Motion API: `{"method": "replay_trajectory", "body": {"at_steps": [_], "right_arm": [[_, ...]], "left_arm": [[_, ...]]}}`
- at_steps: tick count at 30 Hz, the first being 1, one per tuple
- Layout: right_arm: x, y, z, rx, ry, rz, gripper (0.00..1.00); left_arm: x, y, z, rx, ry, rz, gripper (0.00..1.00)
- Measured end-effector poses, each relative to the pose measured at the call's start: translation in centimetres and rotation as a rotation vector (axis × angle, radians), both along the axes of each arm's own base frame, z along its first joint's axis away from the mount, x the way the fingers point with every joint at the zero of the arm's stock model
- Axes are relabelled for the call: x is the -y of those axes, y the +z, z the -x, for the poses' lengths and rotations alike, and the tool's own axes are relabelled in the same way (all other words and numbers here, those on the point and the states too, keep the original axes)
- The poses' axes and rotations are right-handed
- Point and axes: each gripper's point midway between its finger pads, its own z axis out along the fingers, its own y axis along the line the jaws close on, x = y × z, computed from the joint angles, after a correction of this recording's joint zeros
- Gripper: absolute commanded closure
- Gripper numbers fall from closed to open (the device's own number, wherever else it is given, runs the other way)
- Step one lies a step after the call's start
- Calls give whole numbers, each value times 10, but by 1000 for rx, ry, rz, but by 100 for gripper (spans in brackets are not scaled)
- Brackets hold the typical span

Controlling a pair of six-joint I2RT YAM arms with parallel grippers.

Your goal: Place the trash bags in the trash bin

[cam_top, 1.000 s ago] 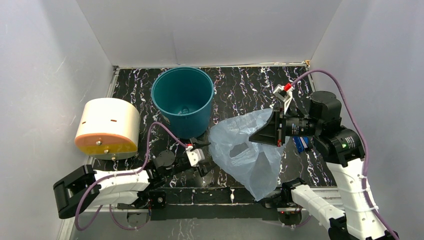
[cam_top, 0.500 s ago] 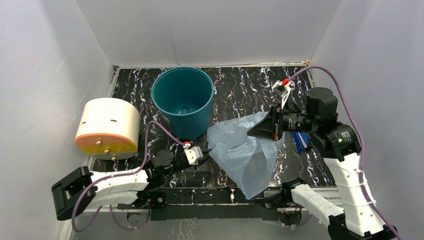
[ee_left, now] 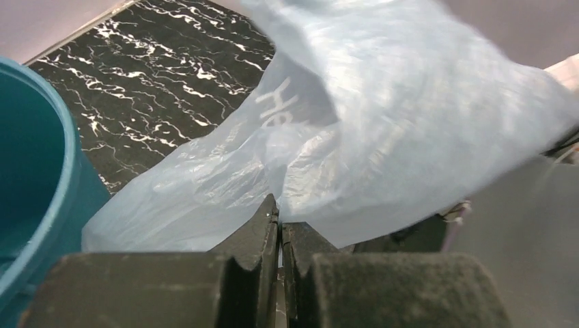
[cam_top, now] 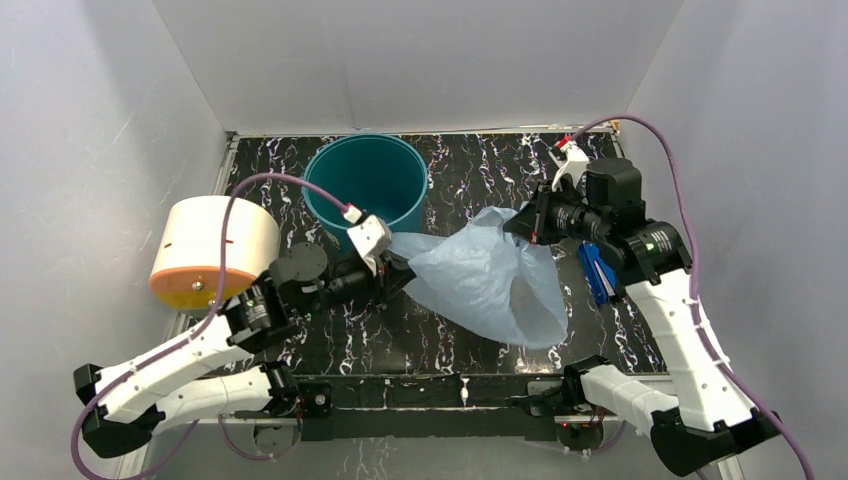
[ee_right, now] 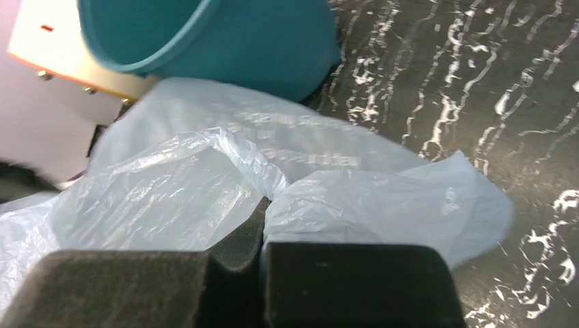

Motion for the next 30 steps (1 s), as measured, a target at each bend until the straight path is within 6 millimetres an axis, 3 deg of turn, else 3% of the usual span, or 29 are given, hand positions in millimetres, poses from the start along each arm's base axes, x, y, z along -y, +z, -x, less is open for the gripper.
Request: {"method": "replay_trajectory", "body": {"at_steps": [3,6,10,14,18,21,23,27,30], "right_arm": [[6,-13,-15,-21,-60,47,100],[14,-29,-21,-43,-110,92,100],[27,-53,-28,-68,-183,161,100],[48,-88,-32,-118,-275,255,100],[67,-108,-36,-157,-350,300,100],[78,-113,-42,-171,-396,302,100],[83,-122,-45,-202,-411,300,100],[95,-159,-40,-320,-442,280,100],[104,-166,-36,-377,-474,244,100]], "left_arm": [[-4,25,7,-73,-5,-28,100],[-8,18,12,-151,-3,-96,100],[-4,-25,14,-256,-2,-234,89],[16,-73,10,-333,-24,-347,66],[46,-115,-2,-377,-46,-420,60],[64,-146,-9,-401,-66,-467,67],[73,-166,-11,-417,-82,-493,66],[82,-192,-10,-441,-107,-507,53],[78,-187,-6,-428,-113,-467,32]]}}
